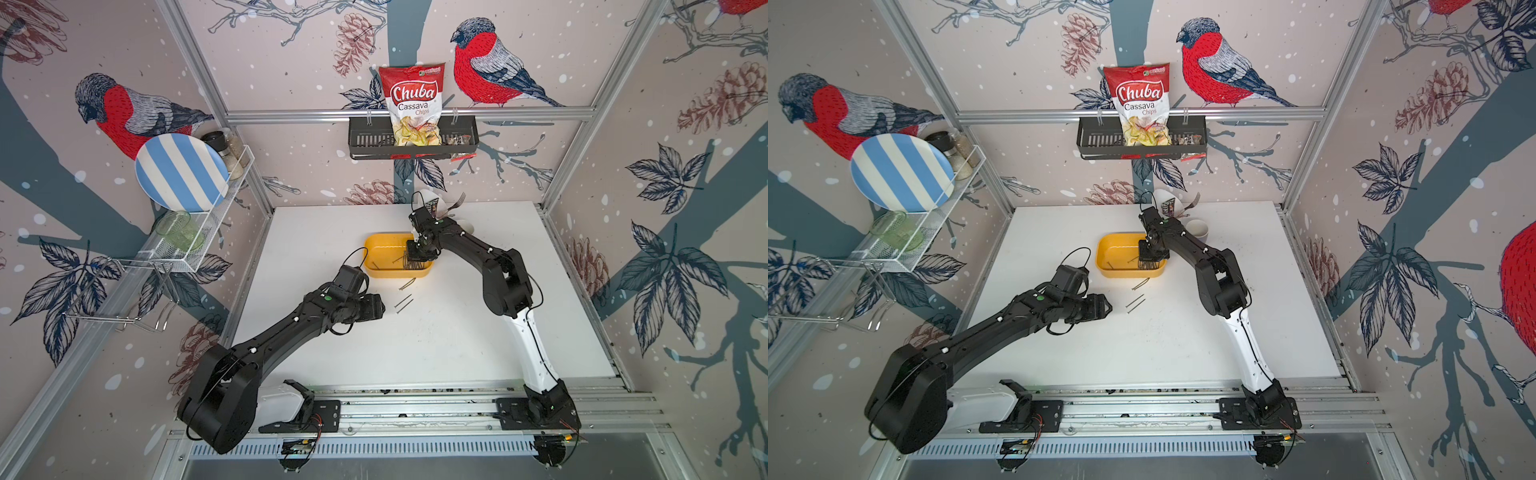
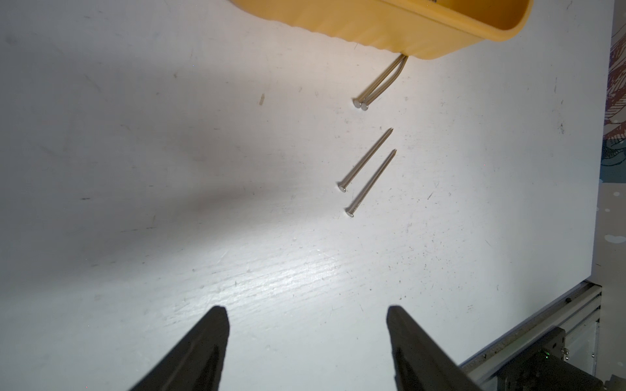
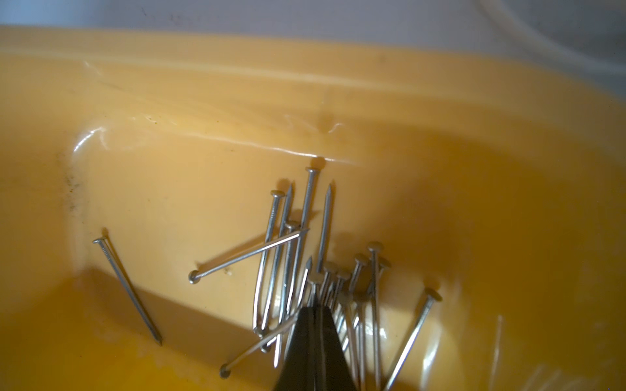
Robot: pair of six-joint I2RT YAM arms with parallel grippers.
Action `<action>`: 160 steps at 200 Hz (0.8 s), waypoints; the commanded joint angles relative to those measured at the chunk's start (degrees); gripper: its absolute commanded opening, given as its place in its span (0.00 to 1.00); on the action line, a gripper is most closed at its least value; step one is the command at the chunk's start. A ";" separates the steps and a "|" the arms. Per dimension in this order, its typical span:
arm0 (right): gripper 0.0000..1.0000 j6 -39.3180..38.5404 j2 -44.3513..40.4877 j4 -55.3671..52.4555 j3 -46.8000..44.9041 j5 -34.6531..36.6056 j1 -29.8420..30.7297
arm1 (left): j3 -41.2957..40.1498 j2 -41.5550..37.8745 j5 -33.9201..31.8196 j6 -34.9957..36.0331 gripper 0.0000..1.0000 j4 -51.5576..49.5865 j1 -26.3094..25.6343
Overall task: Put the nails on the desktop into the storage box
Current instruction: Place the nail in the storage box.
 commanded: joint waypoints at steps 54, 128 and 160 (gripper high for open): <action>0.20 0.53 -5.70 -1.06 0.12 -2.08 0.10 | 0.75 1.87 -1.09 2.63 0.75 1.33 -1.65; 0.31 1.30 -26.07 2.84 -15.88 -4.86 -1.90 | 5.84 9.24 -4.82 6.41 0.71 1.93 -8.49; 0.47 1.92 -38.90 11.14 -32.21 -5.53 -2.64 | 8.30 13.45 -5.70 8.12 0.70 1.26 -9.57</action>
